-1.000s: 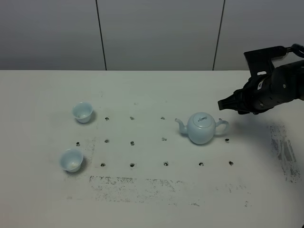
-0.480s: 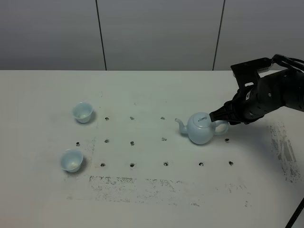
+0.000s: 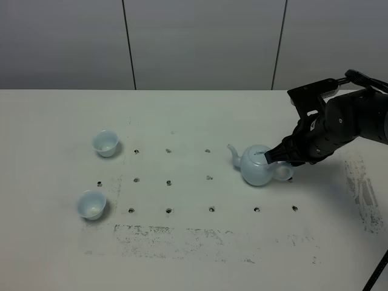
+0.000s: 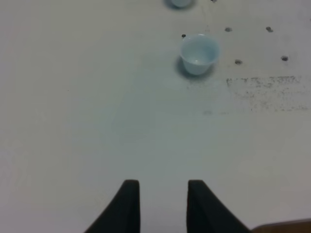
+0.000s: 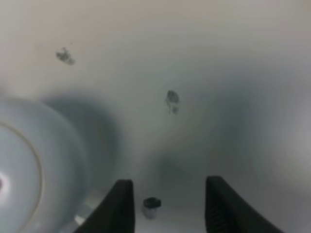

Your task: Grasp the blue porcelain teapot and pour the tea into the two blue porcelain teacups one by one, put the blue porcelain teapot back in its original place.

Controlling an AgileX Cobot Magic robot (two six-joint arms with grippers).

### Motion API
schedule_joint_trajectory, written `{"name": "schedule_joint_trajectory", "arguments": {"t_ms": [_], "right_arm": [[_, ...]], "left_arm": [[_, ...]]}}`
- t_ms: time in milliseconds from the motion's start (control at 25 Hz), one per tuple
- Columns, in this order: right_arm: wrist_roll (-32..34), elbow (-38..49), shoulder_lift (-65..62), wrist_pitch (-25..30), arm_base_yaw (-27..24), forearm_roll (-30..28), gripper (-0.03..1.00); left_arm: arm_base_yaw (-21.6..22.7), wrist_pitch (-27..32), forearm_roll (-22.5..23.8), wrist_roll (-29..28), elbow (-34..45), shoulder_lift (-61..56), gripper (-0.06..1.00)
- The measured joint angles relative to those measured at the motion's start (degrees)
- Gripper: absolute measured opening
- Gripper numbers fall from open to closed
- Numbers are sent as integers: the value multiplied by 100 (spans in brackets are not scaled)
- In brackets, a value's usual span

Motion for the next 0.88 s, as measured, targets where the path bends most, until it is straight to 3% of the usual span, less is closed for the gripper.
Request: {"name": "schedule_joint_trajectory", "arguments": {"t_ms": [520, 880], "right_arm": [[-1010, -4, 0, 968, 0, 943, 36], [-1205, -123, 0, 1429, -22, 1130, 36]], "left_arm": [[0, 0, 0, 0, 0, 0, 30], [0, 0, 0, 0, 0, 0, 30]]}}
